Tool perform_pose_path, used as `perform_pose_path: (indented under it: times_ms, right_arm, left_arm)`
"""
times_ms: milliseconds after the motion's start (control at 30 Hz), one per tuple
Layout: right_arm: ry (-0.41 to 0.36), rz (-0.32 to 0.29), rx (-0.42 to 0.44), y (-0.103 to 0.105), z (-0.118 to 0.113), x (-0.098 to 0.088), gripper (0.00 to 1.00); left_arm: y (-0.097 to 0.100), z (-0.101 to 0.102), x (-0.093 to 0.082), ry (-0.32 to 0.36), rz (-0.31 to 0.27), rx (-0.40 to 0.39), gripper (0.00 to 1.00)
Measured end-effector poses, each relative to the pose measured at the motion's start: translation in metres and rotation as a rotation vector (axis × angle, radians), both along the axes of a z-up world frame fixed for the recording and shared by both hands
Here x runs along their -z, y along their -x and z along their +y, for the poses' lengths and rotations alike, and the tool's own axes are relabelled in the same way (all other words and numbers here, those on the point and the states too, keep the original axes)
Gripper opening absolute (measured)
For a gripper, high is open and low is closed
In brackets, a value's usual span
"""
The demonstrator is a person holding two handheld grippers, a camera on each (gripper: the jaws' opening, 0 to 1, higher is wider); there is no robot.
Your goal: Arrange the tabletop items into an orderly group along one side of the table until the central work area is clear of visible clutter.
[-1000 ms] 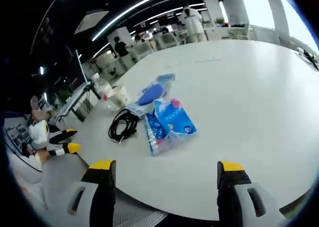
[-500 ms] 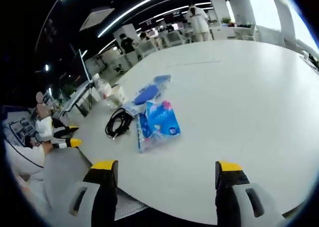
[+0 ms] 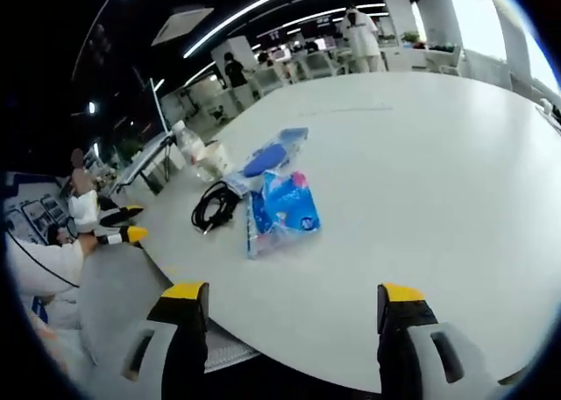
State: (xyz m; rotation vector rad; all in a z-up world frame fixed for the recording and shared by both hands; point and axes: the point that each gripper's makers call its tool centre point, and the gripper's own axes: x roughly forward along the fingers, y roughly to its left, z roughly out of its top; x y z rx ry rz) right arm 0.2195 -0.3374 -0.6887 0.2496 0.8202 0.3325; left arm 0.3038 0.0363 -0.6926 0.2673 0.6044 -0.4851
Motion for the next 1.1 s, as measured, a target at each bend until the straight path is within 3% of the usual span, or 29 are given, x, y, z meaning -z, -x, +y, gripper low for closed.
perform_pose_path:
  times_ms: [200,400,467,533,600,633,700,833,933,1100]
  right_arm:
    - [-0.063,0.006,0.095,-0.001,0.014,-0.004,0.79]
    - [-0.080,0.018,0.102,-0.011,0.042,-0.003,0.78]
    - [-0.092,0.011,0.105,-0.015,0.050,-0.001,0.76]
    - [-0.105,0.042,0.101,-0.016,0.056,0.010,0.75]
    - [-0.135,0.075,0.111,-0.018,0.058,0.017,0.76]
    - [-0.144,0.071,0.110,-0.021,0.058,0.017,0.76]
    - [-0.147,0.083,0.103,-0.028,0.057,0.020,0.75]
    - [-0.163,0.116,0.083,-0.041,0.052,0.022,0.74]
    - [-0.160,0.133,0.063,-0.045,0.046,0.026,0.73]
    - [-0.221,0.146,0.140,-0.060,0.031,0.032,0.72]
  left_arm:
    - [-0.001,-0.009,-0.013,0.059,-0.043,0.008,0.76]
    - [-0.003,-0.018,-0.026,0.122,-0.052,0.023,0.75]
    - [-0.006,-0.033,-0.036,0.101,-0.103,0.084,0.72]
    - [-0.012,-0.047,-0.044,0.120,-0.147,0.100,0.71]
    - [-0.015,-0.067,-0.057,0.215,-0.153,0.085,0.75]
    - [-0.017,-0.083,-0.067,0.293,-0.141,0.065,0.78]
    - [-0.022,-0.104,-0.071,0.329,-0.133,0.066,0.83]
    - [-0.021,-0.140,-0.072,0.298,-0.124,0.109,0.78]
    - [-0.025,-0.168,-0.069,0.318,-0.096,0.135,0.78]
    - [-0.035,-0.216,-0.061,0.304,-0.048,0.189,0.74]
